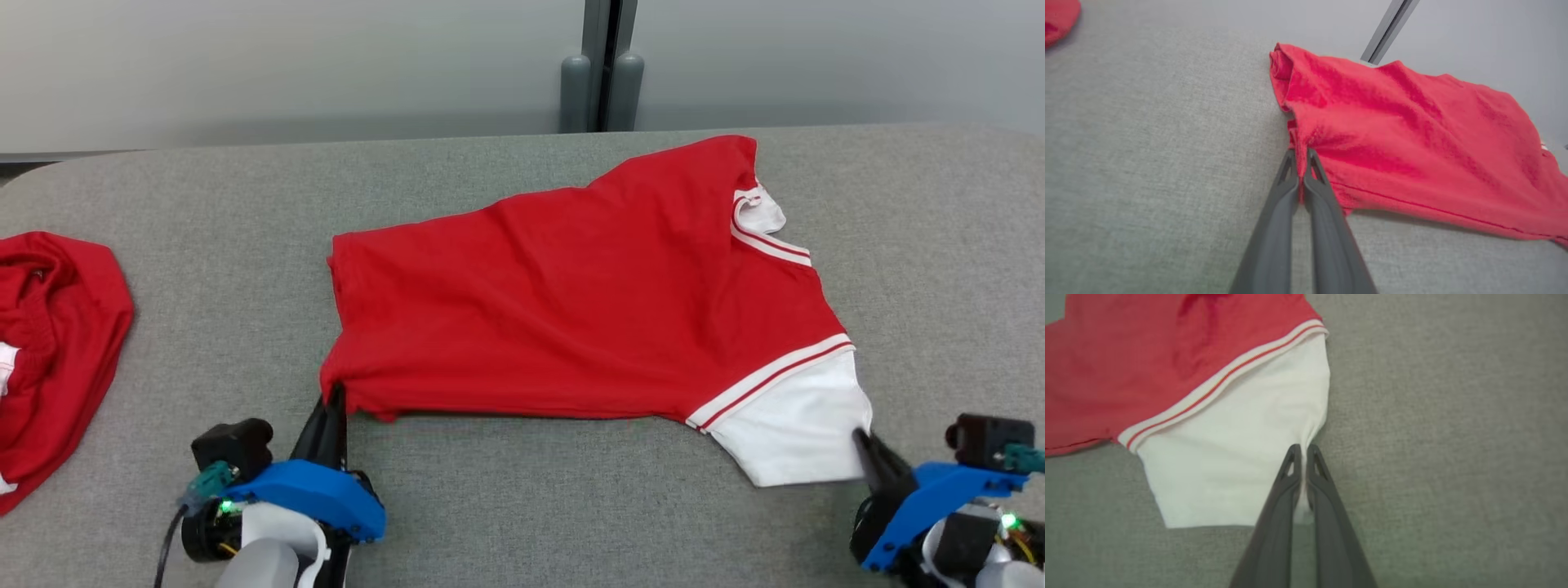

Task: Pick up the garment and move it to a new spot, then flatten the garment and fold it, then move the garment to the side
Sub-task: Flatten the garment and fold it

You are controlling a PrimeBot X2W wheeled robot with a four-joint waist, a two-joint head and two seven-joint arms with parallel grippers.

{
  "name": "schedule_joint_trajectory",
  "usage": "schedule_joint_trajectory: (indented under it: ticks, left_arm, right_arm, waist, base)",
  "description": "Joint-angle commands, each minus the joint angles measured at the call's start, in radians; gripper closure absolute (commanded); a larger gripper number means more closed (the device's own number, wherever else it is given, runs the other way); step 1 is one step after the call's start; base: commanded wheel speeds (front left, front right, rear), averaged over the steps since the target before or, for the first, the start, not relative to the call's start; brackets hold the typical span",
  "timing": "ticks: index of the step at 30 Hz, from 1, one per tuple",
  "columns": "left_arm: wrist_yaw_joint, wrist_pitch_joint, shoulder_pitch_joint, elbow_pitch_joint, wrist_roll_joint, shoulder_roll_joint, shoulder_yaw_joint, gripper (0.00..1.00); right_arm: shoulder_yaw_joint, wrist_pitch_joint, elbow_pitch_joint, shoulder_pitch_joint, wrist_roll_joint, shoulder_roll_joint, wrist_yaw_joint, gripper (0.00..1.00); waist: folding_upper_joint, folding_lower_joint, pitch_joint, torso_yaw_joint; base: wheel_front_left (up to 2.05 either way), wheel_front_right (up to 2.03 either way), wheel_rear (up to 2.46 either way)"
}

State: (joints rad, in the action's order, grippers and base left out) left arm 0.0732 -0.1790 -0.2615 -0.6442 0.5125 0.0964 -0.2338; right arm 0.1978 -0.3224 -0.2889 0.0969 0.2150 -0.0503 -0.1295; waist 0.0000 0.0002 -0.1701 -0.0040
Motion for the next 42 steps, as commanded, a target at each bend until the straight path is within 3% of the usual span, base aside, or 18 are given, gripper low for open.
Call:
schedule_joint_trajectory:
  ticks: [1, 4, 11, 16, 21, 28, 32, 37, 42]
  left_arm:
    - [0.014, 0.011, 0.015, 0.077, 0.034, 0.004, 0.017, 1.00]
    - [0.032, 0.082, 0.029, 0.256, 0.110, 0.021, 0.037, 1.00]
    - [0.048, 0.387, -0.012, 0.659, 0.337, 0.123, 0.077, 1.00]
    - [0.007, 0.539, -0.081, 0.777, 0.456, 0.159, 0.114, 1.00]
    - [-0.077, 0.679, -0.182, 0.889, 0.563, 0.182, 0.149, 1.00]
    - [-0.164, 0.753, -0.358, 0.882, 0.579, 0.217, 0.183, 1.00]
    - [-0.175, 0.737, -0.487, 0.779, 0.532, 0.242, 0.191, 1.00]
    - [-0.140, 0.650, -0.669, 0.612, 0.459, 0.262, 0.200, 1.00]
    - [-0.105, 0.525, -0.860, 0.471, 0.412, 0.246, 0.217, 1.00]
  right_arm:
    - [0.011, 0.014, 0.073, 0.004, 0.047, -0.002, -0.002, 1.00]
    - [0.025, 0.014, 0.214, 0.020, 0.084, -0.001, -0.002, 1.00]
    - [0.010, -0.083, 0.503, 0.134, 0.085, -0.001, -0.002, 1.00]
    - [-0.025, -0.159, 0.589, 0.247, 0.060, -0.005, -0.002, 1.00]
    - [-0.055, -0.231, 0.629, 0.409, 0.075, -0.027, -0.002, 1.00]
    - [-0.049, -0.315, 0.481, 0.652, 0.132, -0.057, -0.002, 1.00]
    - [-0.071, -0.324, 0.335, 0.820, 0.135, -0.068, -0.002, 1.00]
    - [-0.088, -0.206, 0.121, 1.059, 0.120, -0.042, -0.002, 1.00]
    - [-0.075, 0.018, -0.040, 1.312, 0.148, -0.015, -0.002, 1.00]
  waist:
    - [0.0000, -0.0002, 0.014, 0.000]
    - [0.0000, -0.0002, 0.033, 0.001]
    - [0.0000, -0.0002, 0.060, -0.006]
    - [0.0000, -0.0002, 0.061, -0.015]
    - [0.0000, -0.0002, 0.043, -0.029]
    - [0.0000, -0.0002, -0.056, -0.043]
    - [0.0000, -0.0002, -0.157, -0.054]
    - [0.0000, -0.0002, -0.257, -0.075]
    - [0.0000, -0.0002, -0.325, -0.086]
  base:
    - [0.00, 0.00, 0.00]
    - [0.00, 0.00, 0.00]
    - [0.00, 0.00, 0.00]
    - [0.00, 0.00, 0.00]
    - [0.00, 0.00, 0.00]
    - [0.00, 0.00, 0.00]
    - [0.00, 0.00, 0.00]
    - [0.00, 0.00, 0.00]
    - [0.00, 0.00, 0.00]
